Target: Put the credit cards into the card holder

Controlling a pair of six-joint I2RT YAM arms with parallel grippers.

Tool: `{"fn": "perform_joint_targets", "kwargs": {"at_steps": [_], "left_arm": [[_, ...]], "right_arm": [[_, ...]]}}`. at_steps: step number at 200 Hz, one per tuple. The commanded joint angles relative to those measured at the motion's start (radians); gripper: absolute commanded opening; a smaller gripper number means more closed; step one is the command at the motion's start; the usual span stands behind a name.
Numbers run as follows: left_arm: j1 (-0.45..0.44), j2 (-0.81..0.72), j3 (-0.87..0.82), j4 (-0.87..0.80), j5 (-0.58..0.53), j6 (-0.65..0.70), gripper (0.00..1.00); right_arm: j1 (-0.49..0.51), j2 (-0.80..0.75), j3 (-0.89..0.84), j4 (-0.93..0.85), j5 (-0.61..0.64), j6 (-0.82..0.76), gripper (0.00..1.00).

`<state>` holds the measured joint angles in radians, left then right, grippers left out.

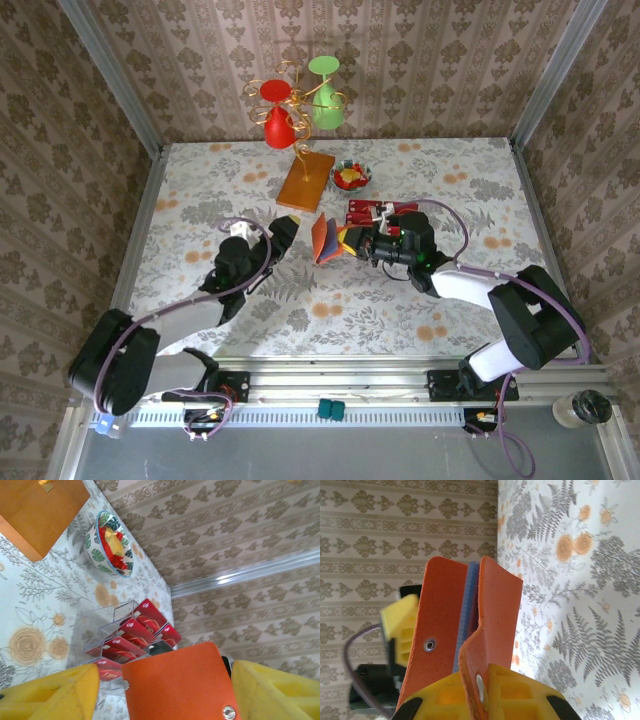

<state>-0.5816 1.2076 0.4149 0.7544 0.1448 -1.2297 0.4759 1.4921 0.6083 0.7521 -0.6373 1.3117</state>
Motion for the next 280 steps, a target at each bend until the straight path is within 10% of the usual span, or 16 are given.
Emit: {"fn": "perform_joint_targets", "kwargs": {"at_steps": [1, 114, 280], "left_arm": [[-0.002, -0.063, 0.142, -0.346, 0.035, 0.207, 0.71], [-0.175, 0.149, 0.556, -1.061, -0.076, 0.703, 0.76], [-0.193, 0.116, 0.282, -1.007, -0.201, 0.692, 0.74]], "right_arm": [[0.004, -0.027, -0.024, 0.018, -0.026, -0.026, 0.00], [0.012, 0.021, -0.075, 0.088, -0.013, -0.011, 0.00], [0.088, 0.232, -0.231, 0.380, 0.105, 0.021, 0.00]]}}
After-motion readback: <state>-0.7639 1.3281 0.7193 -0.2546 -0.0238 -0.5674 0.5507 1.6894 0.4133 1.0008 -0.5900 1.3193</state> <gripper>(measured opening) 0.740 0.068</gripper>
